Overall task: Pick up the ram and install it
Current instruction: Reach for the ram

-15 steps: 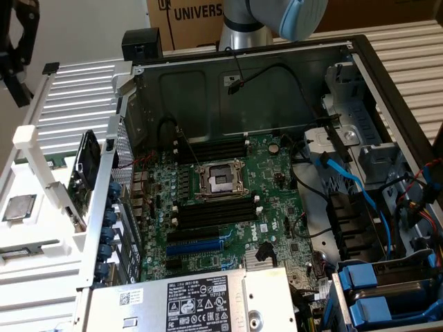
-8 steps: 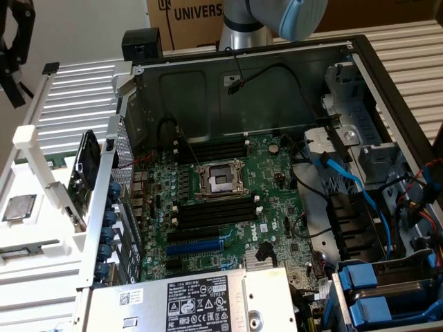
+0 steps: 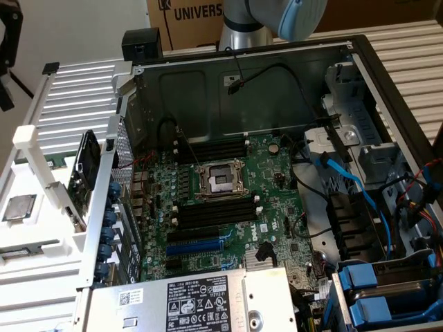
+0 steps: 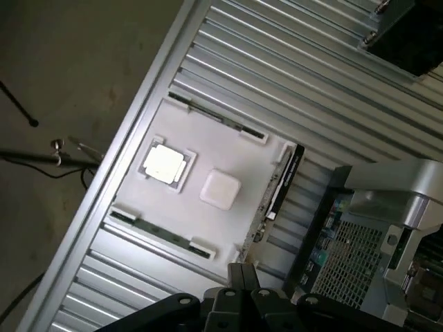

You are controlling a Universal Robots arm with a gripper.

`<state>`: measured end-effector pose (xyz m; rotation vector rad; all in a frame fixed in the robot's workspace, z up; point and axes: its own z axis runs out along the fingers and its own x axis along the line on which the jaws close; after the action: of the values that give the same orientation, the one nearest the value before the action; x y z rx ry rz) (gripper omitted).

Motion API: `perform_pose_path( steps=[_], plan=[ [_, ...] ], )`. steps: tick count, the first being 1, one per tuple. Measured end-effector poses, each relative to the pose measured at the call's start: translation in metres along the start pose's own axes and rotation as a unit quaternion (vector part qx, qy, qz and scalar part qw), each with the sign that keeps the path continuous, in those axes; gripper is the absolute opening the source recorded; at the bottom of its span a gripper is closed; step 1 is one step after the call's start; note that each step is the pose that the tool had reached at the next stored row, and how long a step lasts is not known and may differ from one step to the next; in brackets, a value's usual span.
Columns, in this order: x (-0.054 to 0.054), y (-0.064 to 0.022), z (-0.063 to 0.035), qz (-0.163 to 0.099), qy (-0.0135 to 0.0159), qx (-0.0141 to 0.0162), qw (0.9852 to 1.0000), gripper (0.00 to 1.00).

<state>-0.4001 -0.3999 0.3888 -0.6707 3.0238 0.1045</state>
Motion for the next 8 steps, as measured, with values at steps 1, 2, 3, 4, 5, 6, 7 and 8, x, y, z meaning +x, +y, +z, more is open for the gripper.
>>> perform_pose_path(
  steps=[1, 2, 3, 4, 5, 6, 7, 8],
  plan=[
    [0.002, 0.0004, 0.0003, -0.003, -0.0002, -0.0007, 1.0, 0.11],
    [0.004, 0.0008, 0.0005, -0.005, -0.0003, -0.0015, 1.0, 0.11],
    [0.006, 0.0013, 0.0007, -0.008, -0.0003, -0.0021, 1.0, 0.11],
    [0.008, 0.0018, 0.001, -0.011, -0.0005, -0.0028, 0.9999, 0.11],
    [0.009, 0.0021, 0.0012, -0.014, -0.0006, -0.0036, 0.9999, 0.11],
    [0.011, 0.002, 0.0014, -0.017, -0.0006, -0.0044, 0.9998, 0.11],
    [0.012, 0.0023, 0.0014, -0.023, -0.0004, -0.0048, 0.9997, 0.11],
    [0.012, 0.0024, 0.0014, -0.029, 0.0, -0.0052, 0.9996, 0.11]
  ],
)
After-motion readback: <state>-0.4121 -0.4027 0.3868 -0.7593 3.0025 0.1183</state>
